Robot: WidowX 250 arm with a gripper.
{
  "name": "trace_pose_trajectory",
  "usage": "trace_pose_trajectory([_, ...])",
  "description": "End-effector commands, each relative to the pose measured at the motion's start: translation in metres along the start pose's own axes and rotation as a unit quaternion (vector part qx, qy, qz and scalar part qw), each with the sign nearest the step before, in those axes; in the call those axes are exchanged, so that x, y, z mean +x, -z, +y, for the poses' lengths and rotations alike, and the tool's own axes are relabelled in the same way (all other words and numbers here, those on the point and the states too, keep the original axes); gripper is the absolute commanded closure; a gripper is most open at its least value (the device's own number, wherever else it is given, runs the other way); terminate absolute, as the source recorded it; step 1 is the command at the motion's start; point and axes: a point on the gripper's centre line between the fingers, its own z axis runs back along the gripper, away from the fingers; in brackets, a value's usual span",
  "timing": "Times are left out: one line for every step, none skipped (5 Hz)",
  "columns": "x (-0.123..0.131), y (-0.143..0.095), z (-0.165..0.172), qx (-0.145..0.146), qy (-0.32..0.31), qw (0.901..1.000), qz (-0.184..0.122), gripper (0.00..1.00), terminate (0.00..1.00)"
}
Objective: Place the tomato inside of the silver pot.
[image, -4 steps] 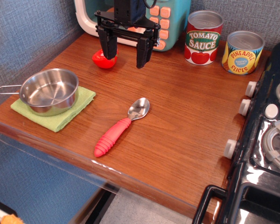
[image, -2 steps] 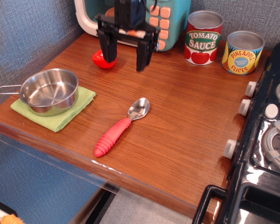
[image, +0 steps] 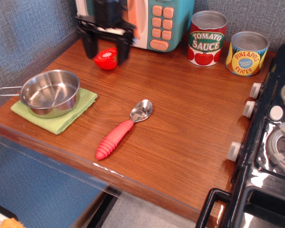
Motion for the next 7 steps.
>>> trace_pose_trajectory([0.028,-0.018,0.057,0.037,-0.017,0.9956,-0.084,0.00,0.00])
trace_pose_trajectory([0.044,0.000,0.055,0.010,-0.031,0.9958,-0.086,0.00,0.00])
trace_pose_trajectory([0.054,0.004,0.046,-0.014,-0.048,0.9947,-0.090,0.00,0.00])
trace_pose_trajectory([0.058,-0.015,0.040,0.009,-0.053,0.9930,-0.105,0.00,0.00])
trace_pose_trajectory([0.048,-0.045,0.053,0.023,-0.095,0.9856,-0.138,0.00,0.00])
trace_pose_trajectory([0.045,-0.039,0.049,-0.002,-0.105,0.9848,-0.138,0.00,0.00])
trace_pose_trajectory([0.049,-0.024,0.038,-0.019,-0.099,0.9882,-0.115,0.00,0.00])
